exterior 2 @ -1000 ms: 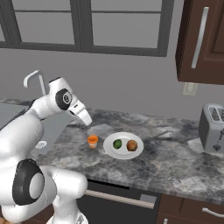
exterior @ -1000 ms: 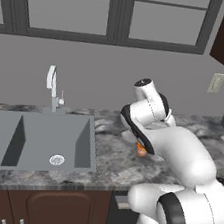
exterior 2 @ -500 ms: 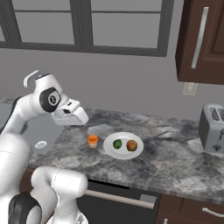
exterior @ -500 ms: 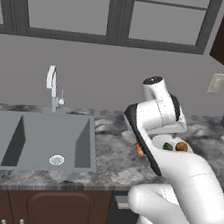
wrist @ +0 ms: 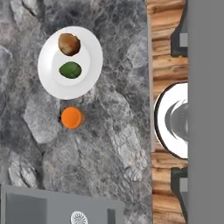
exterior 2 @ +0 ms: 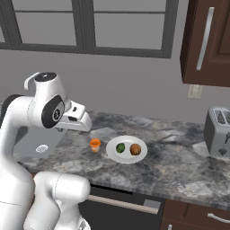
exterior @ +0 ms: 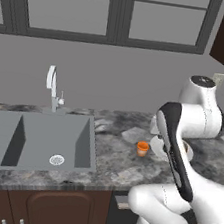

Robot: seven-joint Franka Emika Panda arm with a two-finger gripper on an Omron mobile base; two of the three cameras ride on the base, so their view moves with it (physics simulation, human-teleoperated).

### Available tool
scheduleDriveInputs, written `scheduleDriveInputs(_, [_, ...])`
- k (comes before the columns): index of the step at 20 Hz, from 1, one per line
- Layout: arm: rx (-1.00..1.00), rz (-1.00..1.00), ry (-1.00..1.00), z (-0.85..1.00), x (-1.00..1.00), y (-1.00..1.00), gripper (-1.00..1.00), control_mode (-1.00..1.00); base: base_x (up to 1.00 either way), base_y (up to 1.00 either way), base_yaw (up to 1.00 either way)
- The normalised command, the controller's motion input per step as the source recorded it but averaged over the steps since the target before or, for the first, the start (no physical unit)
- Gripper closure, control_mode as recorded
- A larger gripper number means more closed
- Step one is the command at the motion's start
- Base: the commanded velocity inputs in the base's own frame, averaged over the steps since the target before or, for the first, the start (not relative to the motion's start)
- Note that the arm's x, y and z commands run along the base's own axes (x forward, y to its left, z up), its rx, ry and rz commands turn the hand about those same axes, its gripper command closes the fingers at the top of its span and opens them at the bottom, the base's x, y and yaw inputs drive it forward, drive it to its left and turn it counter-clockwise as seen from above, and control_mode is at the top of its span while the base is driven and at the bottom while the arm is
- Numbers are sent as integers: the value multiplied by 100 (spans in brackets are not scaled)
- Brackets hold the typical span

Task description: Pick the avocado and bread from the counter and place them on the plate. Then pick the jam from the cabinet and place it next to the plate. Lastly close the cabinet door.

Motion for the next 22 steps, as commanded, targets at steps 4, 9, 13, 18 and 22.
scheduleDriveInputs(4, [23,14,-12,63,-11,0,-100,-100,0,0,0])
scheduleDriveInputs(9, [3,8,-26,28,-31,23,-100,-100,0,0,0])
scheduleDriveInputs(13, [0,0,-40,31,-34,14,-100,-100,0,0,0])
scheduleDriveInputs(18, [0,0,-25,35,-31,0,-100,-100,0,0,0])
scheduleDriveInputs(22, [0,0,-11,33,-30,0,-100,-100,0,0,0])
